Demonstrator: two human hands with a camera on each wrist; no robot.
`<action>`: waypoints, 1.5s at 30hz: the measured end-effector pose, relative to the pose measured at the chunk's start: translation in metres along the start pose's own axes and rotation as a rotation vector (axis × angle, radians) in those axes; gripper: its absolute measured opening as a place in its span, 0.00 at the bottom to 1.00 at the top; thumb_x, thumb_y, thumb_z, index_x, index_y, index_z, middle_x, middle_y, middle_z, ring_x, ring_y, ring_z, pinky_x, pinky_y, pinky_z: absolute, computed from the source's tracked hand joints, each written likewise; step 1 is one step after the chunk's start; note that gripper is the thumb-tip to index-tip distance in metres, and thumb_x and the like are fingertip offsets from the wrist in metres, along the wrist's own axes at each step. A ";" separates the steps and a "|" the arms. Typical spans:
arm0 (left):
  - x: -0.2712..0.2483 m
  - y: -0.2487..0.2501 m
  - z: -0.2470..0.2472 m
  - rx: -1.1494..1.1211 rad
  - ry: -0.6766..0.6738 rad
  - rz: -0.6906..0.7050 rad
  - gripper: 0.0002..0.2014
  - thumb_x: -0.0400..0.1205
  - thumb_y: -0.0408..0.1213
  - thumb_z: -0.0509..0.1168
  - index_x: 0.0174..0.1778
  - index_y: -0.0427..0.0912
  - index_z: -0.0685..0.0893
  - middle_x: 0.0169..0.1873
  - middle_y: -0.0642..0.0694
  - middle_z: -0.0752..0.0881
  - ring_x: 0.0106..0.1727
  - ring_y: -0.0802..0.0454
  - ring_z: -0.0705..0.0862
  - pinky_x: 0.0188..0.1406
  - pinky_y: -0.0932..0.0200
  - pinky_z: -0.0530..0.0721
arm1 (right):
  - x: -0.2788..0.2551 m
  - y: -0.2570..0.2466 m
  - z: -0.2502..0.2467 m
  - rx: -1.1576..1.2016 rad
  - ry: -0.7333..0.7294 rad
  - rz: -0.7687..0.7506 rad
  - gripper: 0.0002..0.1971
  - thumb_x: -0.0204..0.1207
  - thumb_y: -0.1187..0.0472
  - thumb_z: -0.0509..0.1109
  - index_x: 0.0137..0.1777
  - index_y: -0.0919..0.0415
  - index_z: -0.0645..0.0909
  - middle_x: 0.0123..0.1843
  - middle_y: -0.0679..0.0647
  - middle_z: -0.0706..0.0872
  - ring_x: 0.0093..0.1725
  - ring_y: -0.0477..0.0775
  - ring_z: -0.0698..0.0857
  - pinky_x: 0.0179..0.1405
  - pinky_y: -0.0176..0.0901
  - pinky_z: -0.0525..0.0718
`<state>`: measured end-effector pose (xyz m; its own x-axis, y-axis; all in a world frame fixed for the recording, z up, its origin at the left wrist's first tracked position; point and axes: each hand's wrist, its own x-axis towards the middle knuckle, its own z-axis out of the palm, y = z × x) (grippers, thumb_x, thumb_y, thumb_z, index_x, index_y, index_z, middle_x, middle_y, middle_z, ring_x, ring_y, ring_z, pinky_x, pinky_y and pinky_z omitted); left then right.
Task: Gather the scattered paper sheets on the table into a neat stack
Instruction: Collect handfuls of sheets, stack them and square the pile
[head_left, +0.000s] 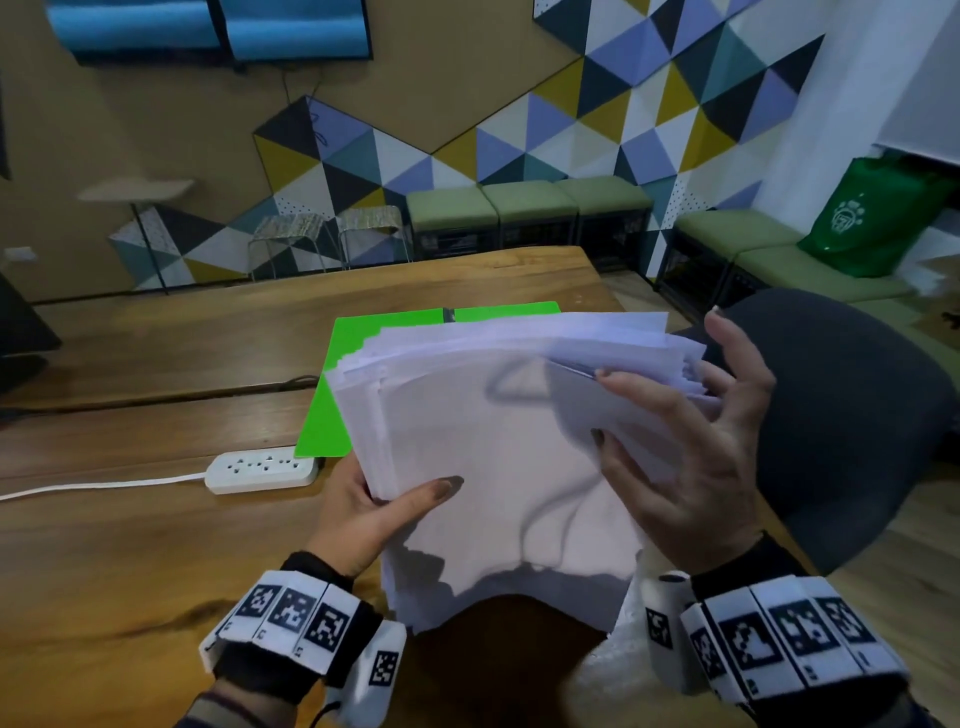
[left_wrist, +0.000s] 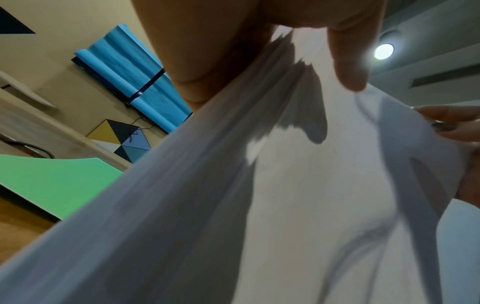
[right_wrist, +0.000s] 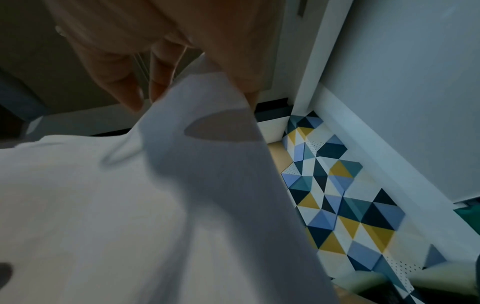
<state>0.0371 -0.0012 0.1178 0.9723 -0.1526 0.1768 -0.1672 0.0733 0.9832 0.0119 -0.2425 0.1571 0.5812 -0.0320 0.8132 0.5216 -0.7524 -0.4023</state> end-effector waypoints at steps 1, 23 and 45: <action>0.000 0.001 0.000 -0.005 0.012 0.001 0.37 0.44 0.58 0.83 0.48 0.48 0.86 0.42 0.53 0.92 0.45 0.59 0.90 0.40 0.70 0.85 | 0.002 -0.001 -0.001 0.015 0.001 0.000 0.16 0.63 0.56 0.73 0.53 0.45 0.83 0.73 0.73 0.60 0.71 0.67 0.68 0.68 0.60 0.73; 0.030 0.057 0.017 -0.020 0.382 0.070 0.22 0.69 0.53 0.70 0.52 0.42 0.82 0.47 0.48 0.90 0.53 0.47 0.87 0.60 0.44 0.81 | -0.001 0.002 -0.010 0.005 -0.029 -0.057 0.24 0.68 0.66 0.67 0.66 0.54 0.75 0.63 0.66 0.69 0.64 0.55 0.70 0.69 0.29 0.68; 0.028 0.066 0.016 -0.114 0.403 -0.051 0.07 0.74 0.42 0.63 0.32 0.47 0.83 0.35 0.49 0.82 0.43 0.52 0.80 0.46 0.53 0.73 | -0.002 0.000 -0.012 0.012 -0.059 0.017 0.21 0.71 0.61 0.67 0.65 0.56 0.73 0.61 0.71 0.72 0.63 0.59 0.73 0.66 0.20 0.66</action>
<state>0.0509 -0.0168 0.1880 0.9686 0.2372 0.0739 -0.1203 0.1872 0.9749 0.0032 -0.2499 0.1605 0.6255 -0.0059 0.7802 0.5188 -0.7438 -0.4215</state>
